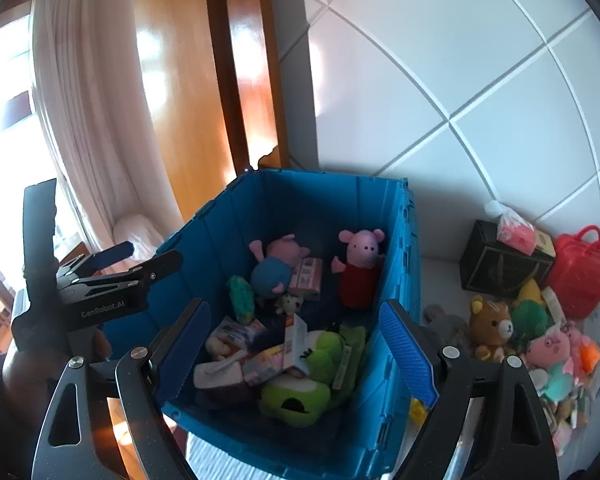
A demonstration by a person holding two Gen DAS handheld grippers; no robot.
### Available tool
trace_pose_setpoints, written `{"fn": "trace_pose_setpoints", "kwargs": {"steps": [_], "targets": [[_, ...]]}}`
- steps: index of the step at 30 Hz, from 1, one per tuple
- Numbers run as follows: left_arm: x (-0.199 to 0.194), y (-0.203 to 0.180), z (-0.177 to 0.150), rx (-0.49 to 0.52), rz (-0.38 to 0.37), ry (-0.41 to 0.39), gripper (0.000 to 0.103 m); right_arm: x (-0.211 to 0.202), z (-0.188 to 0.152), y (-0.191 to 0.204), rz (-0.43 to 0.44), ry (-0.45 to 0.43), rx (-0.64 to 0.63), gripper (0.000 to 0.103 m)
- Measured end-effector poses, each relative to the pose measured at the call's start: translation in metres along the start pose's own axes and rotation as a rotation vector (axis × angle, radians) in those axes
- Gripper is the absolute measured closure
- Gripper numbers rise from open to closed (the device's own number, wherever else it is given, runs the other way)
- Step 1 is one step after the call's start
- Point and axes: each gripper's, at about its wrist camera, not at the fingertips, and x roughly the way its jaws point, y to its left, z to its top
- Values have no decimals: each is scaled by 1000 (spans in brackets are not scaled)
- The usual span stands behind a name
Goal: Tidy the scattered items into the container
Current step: 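Move both tools back toward the pile on the bed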
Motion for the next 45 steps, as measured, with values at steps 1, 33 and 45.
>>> {"fn": "trace_pose_setpoints", "kwargs": {"steps": [1,33,45], "targets": [[-3,-4,-1,1,-2,-2,0,-3,-2,-3,0,-1,1,16],[-10,-310,-53,218,-170,62,0,-144,-114,-265,-114,-16,202,14],[34,-368,-97,201,-125,165,0,-160,-157,-354,-158,26,240,14]]}}
